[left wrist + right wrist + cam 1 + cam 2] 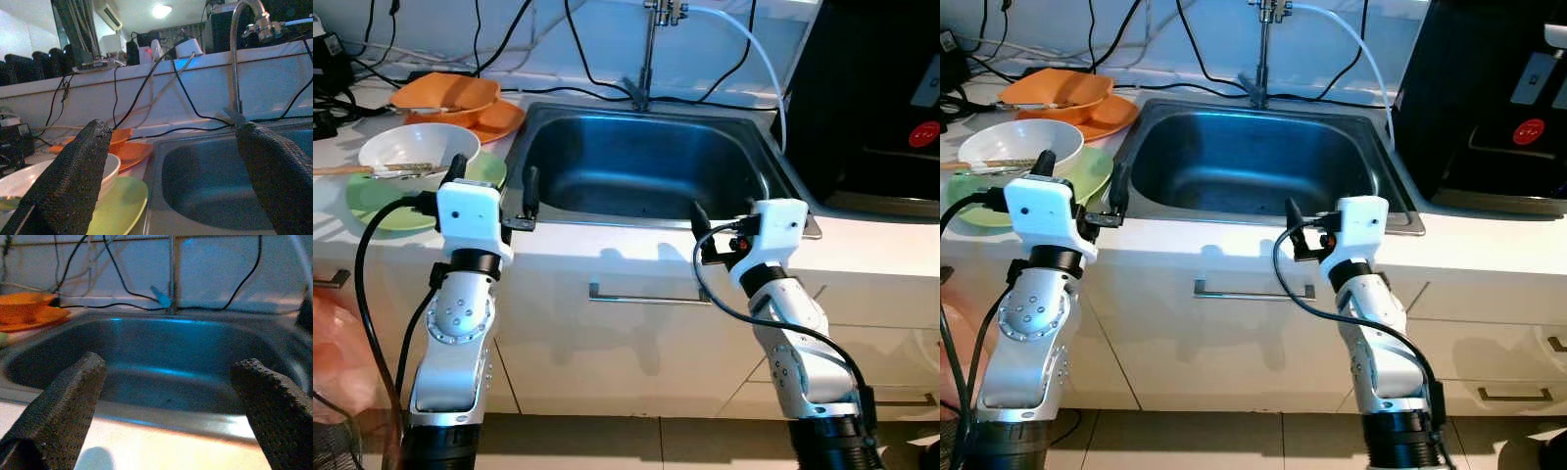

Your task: Kitchen organization

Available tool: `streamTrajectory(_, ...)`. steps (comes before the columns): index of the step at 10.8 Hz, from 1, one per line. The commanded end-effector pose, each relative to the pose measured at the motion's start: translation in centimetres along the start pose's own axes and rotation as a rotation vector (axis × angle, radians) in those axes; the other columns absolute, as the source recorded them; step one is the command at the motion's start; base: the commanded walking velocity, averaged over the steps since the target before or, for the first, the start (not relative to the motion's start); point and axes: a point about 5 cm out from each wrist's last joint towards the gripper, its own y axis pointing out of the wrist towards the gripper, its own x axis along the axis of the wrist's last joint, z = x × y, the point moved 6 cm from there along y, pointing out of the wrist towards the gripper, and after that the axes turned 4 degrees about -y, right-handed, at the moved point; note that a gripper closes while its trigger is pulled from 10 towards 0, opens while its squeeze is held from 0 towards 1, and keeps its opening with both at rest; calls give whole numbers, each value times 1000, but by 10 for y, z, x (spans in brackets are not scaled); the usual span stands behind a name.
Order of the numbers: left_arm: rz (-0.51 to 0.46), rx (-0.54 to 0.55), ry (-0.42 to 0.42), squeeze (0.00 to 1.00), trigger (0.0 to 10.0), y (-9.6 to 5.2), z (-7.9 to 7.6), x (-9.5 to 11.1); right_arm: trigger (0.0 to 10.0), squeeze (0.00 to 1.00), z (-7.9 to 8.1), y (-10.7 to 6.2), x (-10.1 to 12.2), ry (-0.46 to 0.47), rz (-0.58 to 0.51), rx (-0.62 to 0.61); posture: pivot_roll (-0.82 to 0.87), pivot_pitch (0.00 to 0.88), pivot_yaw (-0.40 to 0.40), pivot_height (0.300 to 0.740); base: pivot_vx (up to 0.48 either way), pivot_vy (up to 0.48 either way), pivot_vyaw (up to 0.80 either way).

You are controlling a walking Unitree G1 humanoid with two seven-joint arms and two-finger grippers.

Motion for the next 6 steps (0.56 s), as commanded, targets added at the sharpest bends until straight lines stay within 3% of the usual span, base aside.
streamTrajectory(1, -13, 3, 2, 0, 10000, -1, 1, 4, 10000, 0, -4, -2, 2, 10, 1, -9, 87, 0, -56, 740, 0, 0, 0)
streamTrajectory(2, -1, 12, -20, 0, 10000, -2, 2, 2, 10000, 0, -4, -2, 3, -84, -5, -17, 89, 0, -56, 740, 0, 0, 0)
streamTrajectory(3, -10, 10, -20, 0, 10000, -1, 1, 5, 10000, 0, 2, -3, 6, -56, -23, 21, 88, 0, -58, 740, 0, 0, 0)
streamTrajectory(6, -52, -18, 6, 0, 10000, 0, -5, 15, 10000, 0, -5, -3, 12, -62, -34, -33, 83, 0, -60, 740, 0, 317, 0)
